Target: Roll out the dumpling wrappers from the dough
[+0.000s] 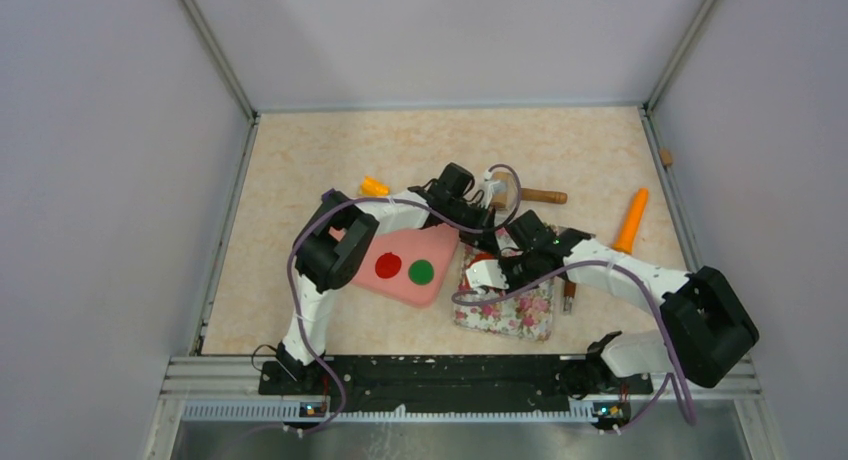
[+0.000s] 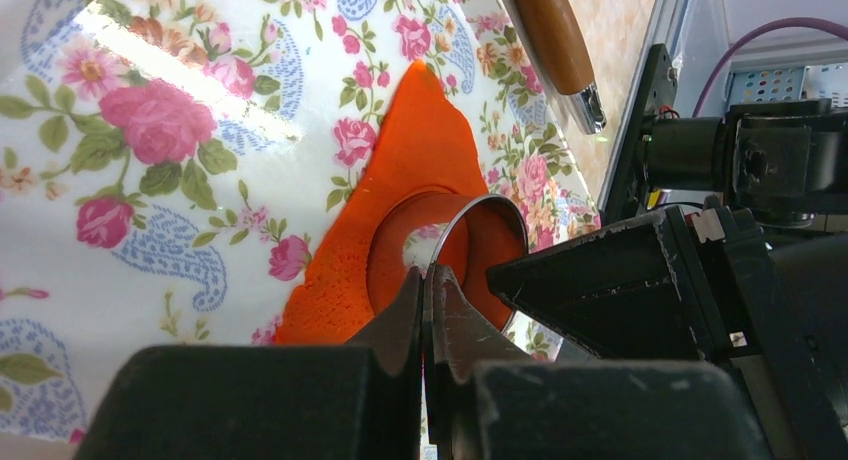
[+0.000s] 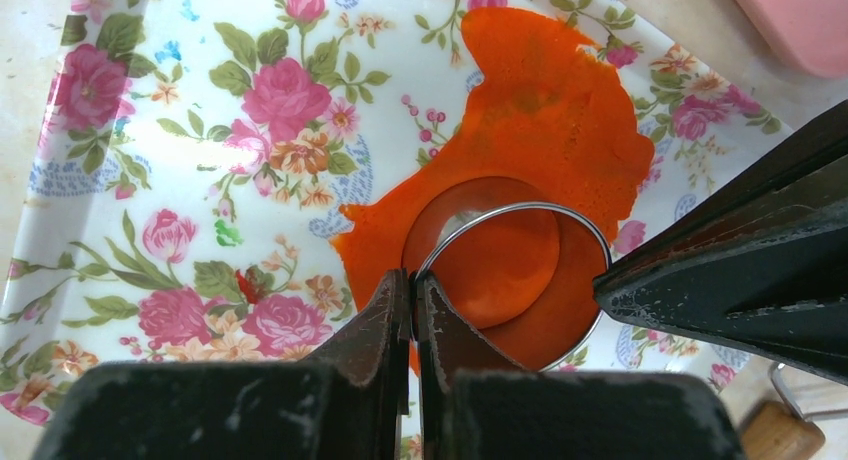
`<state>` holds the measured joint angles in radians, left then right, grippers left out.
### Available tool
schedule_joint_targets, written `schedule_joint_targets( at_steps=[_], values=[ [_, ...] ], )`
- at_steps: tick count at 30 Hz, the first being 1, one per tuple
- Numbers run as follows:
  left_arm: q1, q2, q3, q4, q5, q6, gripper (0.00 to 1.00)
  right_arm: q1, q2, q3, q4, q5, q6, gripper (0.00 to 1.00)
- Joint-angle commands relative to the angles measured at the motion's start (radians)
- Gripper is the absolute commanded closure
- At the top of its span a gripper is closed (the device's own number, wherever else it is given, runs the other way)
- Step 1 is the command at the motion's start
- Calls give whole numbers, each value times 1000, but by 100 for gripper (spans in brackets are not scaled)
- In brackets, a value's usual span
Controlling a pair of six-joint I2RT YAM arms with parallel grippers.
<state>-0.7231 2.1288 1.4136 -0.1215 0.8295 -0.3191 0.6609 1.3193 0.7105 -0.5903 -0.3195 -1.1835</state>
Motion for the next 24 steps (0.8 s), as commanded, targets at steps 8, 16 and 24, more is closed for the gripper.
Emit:
schedule_joint_targets(
  at_steps=[8, 16, 24],
  values=[
    [-11, -31, -17, -107, -72, 47, 96, -50, 53, 15, -140, -34, -61, 100],
    [102, -119, 62, -138, -29, 49, 59, -43, 46, 26, -105, 6, -1, 100],
    [261, -247, 46, -183, -31, 61, 57, -13, 67, 47, -113, 38, 46, 100]
  ],
)
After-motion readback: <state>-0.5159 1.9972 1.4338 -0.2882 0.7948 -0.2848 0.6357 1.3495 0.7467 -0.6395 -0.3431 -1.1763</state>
